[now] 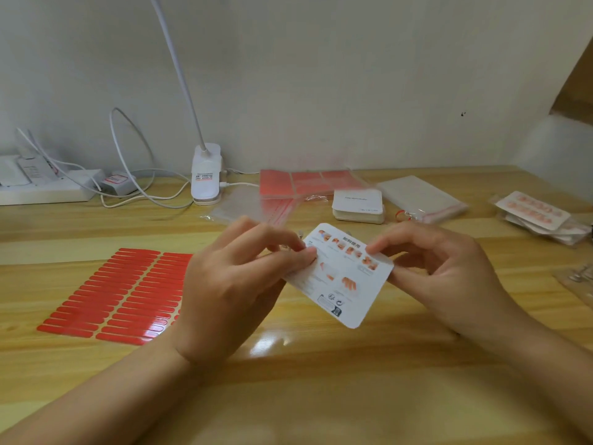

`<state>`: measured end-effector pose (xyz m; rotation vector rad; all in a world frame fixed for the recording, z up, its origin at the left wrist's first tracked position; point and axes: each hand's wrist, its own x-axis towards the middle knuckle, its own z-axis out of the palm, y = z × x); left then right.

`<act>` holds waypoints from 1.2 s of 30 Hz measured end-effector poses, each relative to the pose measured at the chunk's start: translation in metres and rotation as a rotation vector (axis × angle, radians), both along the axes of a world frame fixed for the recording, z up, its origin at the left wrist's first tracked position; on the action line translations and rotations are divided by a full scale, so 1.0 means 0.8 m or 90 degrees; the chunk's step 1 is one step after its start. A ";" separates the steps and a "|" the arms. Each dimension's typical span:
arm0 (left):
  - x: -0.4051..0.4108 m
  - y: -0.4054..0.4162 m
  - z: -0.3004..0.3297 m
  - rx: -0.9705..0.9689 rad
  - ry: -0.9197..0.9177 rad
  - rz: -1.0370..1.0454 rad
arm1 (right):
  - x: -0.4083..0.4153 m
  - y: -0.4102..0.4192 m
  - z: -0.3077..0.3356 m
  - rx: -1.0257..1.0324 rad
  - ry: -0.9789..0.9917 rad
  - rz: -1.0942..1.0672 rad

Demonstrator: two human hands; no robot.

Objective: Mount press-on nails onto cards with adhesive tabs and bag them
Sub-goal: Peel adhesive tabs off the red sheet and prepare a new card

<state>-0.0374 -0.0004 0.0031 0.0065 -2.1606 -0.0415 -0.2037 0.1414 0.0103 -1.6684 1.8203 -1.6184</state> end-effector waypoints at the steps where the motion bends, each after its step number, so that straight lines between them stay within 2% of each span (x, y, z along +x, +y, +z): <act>1: 0.000 0.000 0.000 -0.005 0.007 -0.001 | 0.000 0.000 -0.001 -0.012 0.046 -0.007; 3: 0.000 -0.001 0.000 -0.004 0.017 -0.003 | -0.001 0.001 -0.001 -0.037 0.109 -0.013; 5: -0.001 -0.001 -0.003 -0.001 0.027 -0.011 | 0.000 0.001 -0.001 -0.046 0.114 -0.007; 13: -0.008 0.002 -0.007 0.037 0.047 -0.030 | 0.005 -0.008 0.000 -0.043 -0.166 0.065; 17: -0.010 0.001 -0.010 0.048 0.052 -0.046 | 0.007 -0.010 0.001 -0.057 -0.203 0.068; 28: -0.012 0.000 -0.013 0.062 0.026 -0.006 | 0.009 -0.009 0.002 -0.090 -0.121 0.033; 33: -0.013 0.002 -0.014 0.088 -0.011 0.018 | 0.005 -0.006 -0.003 -0.128 0.077 -0.086; 36: -0.012 0.004 -0.014 0.072 -0.034 0.006 | 0.002 -0.004 -0.006 -0.151 0.141 -0.138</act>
